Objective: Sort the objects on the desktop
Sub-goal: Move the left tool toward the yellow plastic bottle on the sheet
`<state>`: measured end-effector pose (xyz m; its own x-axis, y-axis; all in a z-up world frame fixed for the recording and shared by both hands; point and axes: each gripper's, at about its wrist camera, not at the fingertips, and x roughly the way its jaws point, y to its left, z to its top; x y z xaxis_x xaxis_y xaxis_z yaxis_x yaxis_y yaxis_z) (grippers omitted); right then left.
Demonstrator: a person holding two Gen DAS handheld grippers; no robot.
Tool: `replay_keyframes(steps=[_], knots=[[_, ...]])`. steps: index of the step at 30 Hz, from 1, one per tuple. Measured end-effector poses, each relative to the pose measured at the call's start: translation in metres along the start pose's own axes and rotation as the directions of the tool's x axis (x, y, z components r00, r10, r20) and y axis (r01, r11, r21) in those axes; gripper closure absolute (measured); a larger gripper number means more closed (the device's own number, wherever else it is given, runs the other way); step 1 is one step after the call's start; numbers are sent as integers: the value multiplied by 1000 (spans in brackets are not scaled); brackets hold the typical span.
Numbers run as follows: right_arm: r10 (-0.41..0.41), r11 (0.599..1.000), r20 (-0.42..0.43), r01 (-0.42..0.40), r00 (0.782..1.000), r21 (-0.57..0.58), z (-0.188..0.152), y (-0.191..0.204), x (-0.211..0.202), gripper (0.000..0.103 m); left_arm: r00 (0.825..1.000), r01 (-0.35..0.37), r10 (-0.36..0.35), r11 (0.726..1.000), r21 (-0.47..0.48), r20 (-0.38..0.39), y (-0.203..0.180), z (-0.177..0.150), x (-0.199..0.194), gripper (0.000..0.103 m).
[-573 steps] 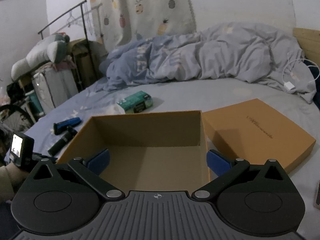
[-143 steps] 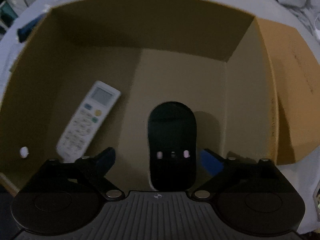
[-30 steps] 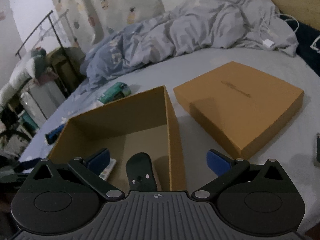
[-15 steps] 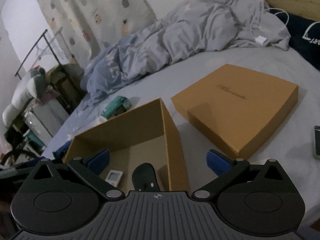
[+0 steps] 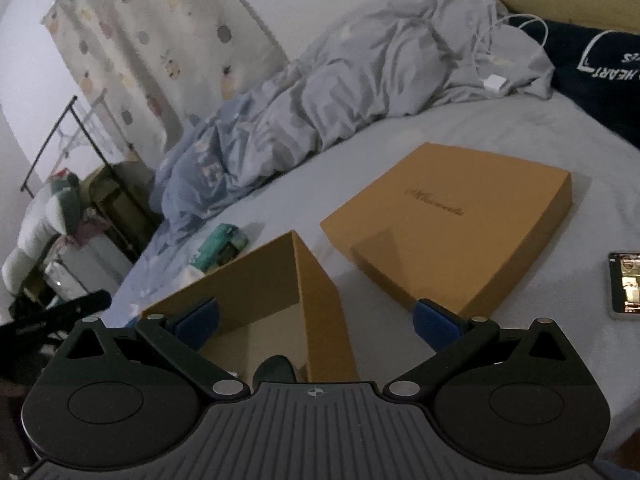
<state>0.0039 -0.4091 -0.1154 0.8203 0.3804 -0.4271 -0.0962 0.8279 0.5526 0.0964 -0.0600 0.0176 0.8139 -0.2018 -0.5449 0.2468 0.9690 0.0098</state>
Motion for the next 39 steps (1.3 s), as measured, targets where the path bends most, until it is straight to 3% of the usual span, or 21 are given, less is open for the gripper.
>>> replay_keyframes(steps=[15,24,31,39], knots=[[55,998,-15,-55,998,8,11,11,-5,0,991,103,-94,990,100,-95,9,72,74,0],[66,998,-57,-64,996,26,9,12,14,0,959,207,-164,963,175,-232,-2,67,145,2],[70,997,-83,-67,994,48,7,3,27,0,907,228,-142,957,178,-397,1,45,204,5],[55,995,-119,-45,991,87,2,-12,42,0,818,249,-156,964,97,-553,13,26,253,2]])
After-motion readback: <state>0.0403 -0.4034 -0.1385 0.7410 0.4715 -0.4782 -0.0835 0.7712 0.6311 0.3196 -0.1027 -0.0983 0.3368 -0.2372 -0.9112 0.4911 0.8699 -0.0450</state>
